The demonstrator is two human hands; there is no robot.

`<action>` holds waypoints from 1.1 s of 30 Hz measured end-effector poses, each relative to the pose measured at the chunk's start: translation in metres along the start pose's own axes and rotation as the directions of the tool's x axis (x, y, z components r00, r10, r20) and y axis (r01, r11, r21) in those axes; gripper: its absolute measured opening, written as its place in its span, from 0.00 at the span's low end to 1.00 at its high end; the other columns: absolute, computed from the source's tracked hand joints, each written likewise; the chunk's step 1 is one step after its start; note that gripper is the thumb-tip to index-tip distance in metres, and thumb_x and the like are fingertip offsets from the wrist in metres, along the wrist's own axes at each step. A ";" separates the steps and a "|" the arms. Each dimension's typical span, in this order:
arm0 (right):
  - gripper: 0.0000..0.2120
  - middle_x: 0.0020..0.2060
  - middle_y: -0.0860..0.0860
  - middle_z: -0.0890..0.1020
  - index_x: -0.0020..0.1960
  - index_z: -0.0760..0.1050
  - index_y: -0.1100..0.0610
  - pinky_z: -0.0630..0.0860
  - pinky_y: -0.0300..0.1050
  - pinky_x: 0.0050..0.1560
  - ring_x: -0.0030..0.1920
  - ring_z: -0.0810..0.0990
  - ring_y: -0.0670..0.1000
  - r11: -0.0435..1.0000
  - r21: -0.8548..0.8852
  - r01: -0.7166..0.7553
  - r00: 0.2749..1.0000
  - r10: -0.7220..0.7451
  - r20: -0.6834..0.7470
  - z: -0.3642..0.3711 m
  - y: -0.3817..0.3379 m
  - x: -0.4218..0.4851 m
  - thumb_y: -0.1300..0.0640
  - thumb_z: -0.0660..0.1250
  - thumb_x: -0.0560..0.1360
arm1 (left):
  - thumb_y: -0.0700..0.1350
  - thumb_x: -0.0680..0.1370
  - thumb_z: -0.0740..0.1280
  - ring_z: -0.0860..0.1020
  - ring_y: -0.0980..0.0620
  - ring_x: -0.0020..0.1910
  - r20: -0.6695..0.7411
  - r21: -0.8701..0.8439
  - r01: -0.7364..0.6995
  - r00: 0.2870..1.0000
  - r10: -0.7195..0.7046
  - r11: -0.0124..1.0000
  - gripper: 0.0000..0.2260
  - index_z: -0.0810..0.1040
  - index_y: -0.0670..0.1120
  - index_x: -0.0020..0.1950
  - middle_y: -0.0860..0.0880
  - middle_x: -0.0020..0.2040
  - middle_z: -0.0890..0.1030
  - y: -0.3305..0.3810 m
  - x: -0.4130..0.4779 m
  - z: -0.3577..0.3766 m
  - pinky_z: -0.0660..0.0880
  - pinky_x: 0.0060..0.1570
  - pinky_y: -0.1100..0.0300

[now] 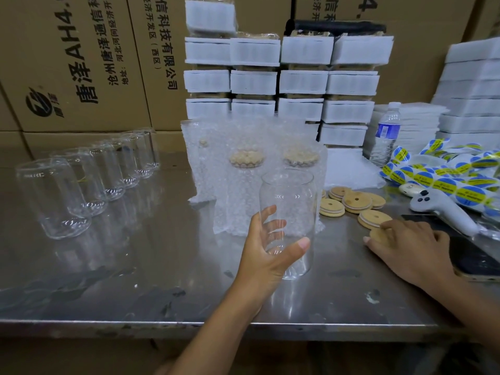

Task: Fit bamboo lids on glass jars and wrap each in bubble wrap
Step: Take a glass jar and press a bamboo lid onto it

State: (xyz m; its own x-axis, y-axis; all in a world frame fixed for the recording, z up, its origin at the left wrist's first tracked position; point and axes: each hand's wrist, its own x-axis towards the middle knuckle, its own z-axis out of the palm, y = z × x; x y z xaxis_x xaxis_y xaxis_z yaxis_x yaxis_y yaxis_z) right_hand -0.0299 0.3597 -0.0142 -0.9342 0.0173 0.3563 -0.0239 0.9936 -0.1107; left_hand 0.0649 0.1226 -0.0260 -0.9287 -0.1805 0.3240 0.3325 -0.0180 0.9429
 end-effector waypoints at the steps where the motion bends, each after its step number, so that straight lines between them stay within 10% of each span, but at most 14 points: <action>1: 0.24 0.58 0.54 0.78 0.60 0.75 0.50 0.60 0.53 0.62 0.64 0.69 0.56 1.000 0.030 0.008 1.000 -0.007 -0.021 -0.001 -0.001 -0.002 0.35 0.62 0.72 | 0.62 0.58 0.75 0.77 0.66 0.53 0.003 -0.002 0.002 1.000 -0.002 1.000 0.33 0.68 0.66 0.61 0.57 0.59 0.76 0.000 -0.001 0.000 0.75 0.44 0.72; 5: 0.20 0.55 0.54 0.80 0.57 0.78 0.53 0.65 0.54 0.61 0.60 0.74 0.57 0.923 0.385 0.021 0.995 0.019 -0.102 -0.009 -0.014 -0.004 0.41 0.69 0.71 | 0.61 0.57 0.75 0.76 0.65 0.56 0.015 -0.010 0.002 1.000 -0.002 1.000 0.34 0.68 0.66 0.61 0.58 0.60 0.76 0.001 -0.001 0.000 0.75 0.46 0.72; 9: 0.11 0.48 0.47 0.81 0.53 0.78 0.51 0.70 0.35 0.46 0.49 0.79 0.45 0.495 0.866 0.075 0.988 0.079 -0.130 -0.038 -0.051 -0.002 0.48 0.70 0.73 | 0.61 0.58 0.74 0.76 0.66 0.56 0.018 -0.001 -0.003 1.000 0.003 1.000 0.34 0.67 0.66 0.62 0.57 0.60 0.76 0.002 -0.001 -0.001 0.74 0.46 0.73; 17: 0.18 0.49 0.43 0.83 0.51 0.78 0.44 0.74 0.29 0.46 0.48 0.81 0.37 0.022 0.948 0.318 0.937 -0.162 -0.310 -0.103 -0.132 -0.022 0.40 0.70 0.64 | 0.63 0.58 0.75 0.77 0.64 0.56 -0.001 0.009 -0.006 1.000 0.006 1.000 0.32 0.68 0.69 0.59 0.58 0.59 0.77 -0.002 0.000 0.000 0.75 0.45 0.71; 24: 0.24 0.55 0.47 0.81 0.53 0.80 0.46 0.77 0.47 0.58 0.57 0.80 0.45 0.147 0.935 0.322 0.895 -0.370 -0.250 -0.105 -0.155 -0.025 0.36 0.70 0.61 | 0.62 0.60 0.74 0.76 0.69 0.53 -0.001 0.030 -0.001 1.000 0.001 1.000 0.30 0.67 0.70 0.59 0.62 0.58 0.75 0.001 -0.001 -0.001 0.74 0.42 0.76; 33: 0.12 0.52 0.45 0.80 0.48 0.81 0.44 0.76 0.41 0.57 0.52 0.81 0.42 0.208 0.940 0.272 0.906 -0.384 -0.177 -0.098 -0.150 -0.025 0.42 0.73 0.66 | 0.64 0.59 0.74 0.75 0.68 0.55 0.018 0.033 -0.010 1.000 0.009 0.999 0.32 0.66 0.70 0.60 0.61 0.59 0.75 0.002 -0.001 -0.002 0.74 0.44 0.75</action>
State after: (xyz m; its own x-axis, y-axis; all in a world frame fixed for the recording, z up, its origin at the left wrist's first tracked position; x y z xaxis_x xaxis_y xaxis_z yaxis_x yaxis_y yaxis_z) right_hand 0.0316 0.2209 0.0841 -0.7745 -0.3462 0.5295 -0.5931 0.1062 -0.7981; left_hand 0.0671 0.1213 -0.0251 -0.9282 -0.1634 0.3342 0.3361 0.0168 0.9417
